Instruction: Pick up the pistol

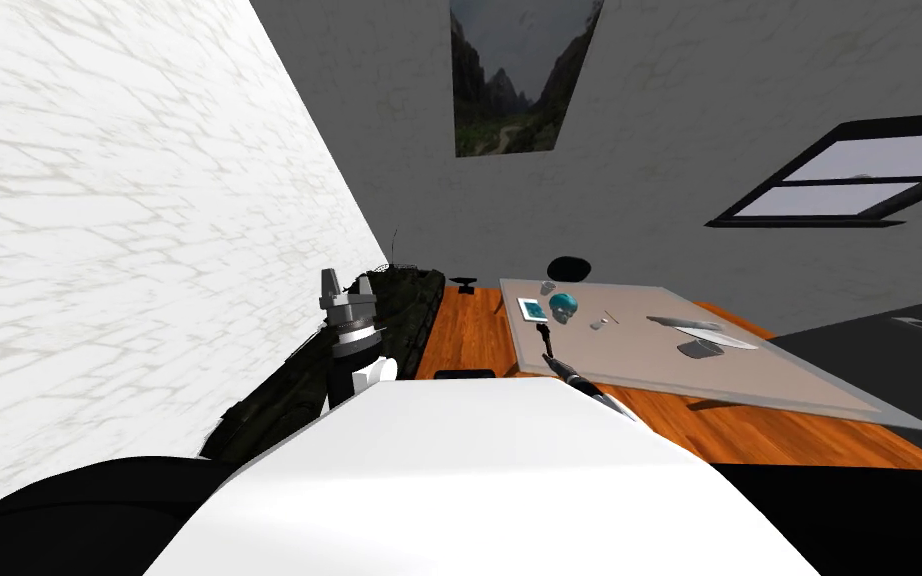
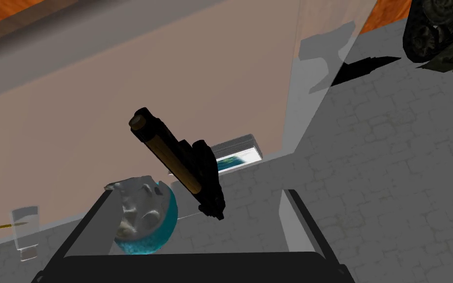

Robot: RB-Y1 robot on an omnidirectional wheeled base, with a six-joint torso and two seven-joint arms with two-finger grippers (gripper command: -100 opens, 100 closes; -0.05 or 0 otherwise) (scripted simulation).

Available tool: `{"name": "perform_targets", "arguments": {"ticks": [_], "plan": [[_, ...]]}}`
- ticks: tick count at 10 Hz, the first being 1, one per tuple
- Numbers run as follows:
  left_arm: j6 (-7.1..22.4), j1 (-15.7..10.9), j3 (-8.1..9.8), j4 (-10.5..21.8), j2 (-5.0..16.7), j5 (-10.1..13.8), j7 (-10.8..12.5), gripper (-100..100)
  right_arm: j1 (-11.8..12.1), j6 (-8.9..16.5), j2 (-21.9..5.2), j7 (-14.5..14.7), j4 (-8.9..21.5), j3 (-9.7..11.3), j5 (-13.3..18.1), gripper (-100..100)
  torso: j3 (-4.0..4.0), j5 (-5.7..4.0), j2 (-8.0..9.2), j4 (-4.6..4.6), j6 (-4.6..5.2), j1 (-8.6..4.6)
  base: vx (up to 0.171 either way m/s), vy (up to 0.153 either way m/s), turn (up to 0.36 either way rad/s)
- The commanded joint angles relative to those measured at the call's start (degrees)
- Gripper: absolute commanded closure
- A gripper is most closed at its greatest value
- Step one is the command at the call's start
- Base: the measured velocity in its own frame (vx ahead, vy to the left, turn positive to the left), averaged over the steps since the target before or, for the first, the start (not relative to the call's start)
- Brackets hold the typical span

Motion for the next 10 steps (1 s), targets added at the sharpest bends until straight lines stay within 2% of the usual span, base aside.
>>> {"name": "perform_targets", "arguments": {"ticks": [1,3,4,6,8,9,10], "plan": [[0.0,0.0,0.0,0.0,0.0,0.0,0.0,0,-0.36,0.83,-1.22,-0.28,2.85,0.38,2.01,-100,0.0,0.0,0.0,0.0,0.0,0.0,0.027,-0.013,0.16],[0.0,0.0,0.0,0.0,0.0,0.0,0.0,0,-1.76,1.8,-3.29,-0.43,7.68,0.98,5.15,-100,-0.03,-0.01,-0.06,0.0,-0.04,-0.05,0.051,-0.016,0.267],[0.0,0.0,0.0,0.0,0.0,0.0,0.0,0,-1.76,1.8,-3.29,-0.43,7.8,0.98,5.15,-100,-0.05,-0.01,-0.1,-0.01,-0.03,-0.07,0.042,-0.023,0.061],[0.0,0.0,0.0,0.0,0.0,0.0,0.0,0,-3.17,2.77,-5.22,-0.66,11.85,1.82,7.89,-100,-0.04,0.0,-0.07,-0.01,-0.01,0.0,0.055,-0.005,0.156],[0.0,0.01,0.0,0.0,0.0,0.0,0.0,0,-3.17,2.77,-5.22,-0.66,12.48,1.82,7.89,-100,-0.06,0.0,-0.1,-0.02,0.02,-0.01,0.034,-0.011,0.028],[0.0,0.0,0.0,0.0,0.0,0.0,0.0,0,-4.61,3.67,-6.92,-0.94,16.18,2.84,10.2,-100,0.0,0.0,0.01,0.0,0.03,0.02,0.054,0.004,0.217],[0.0,0.0,0.0,0.0,0.0,0.0,0.0,0,-4.61,3.67,-6.92,-0.94,16.22,2.84,10.2,-100,-0.04,0.01,-0.09,0.0,-0.04,0.04,0.066,-0.006,0.164]]}}
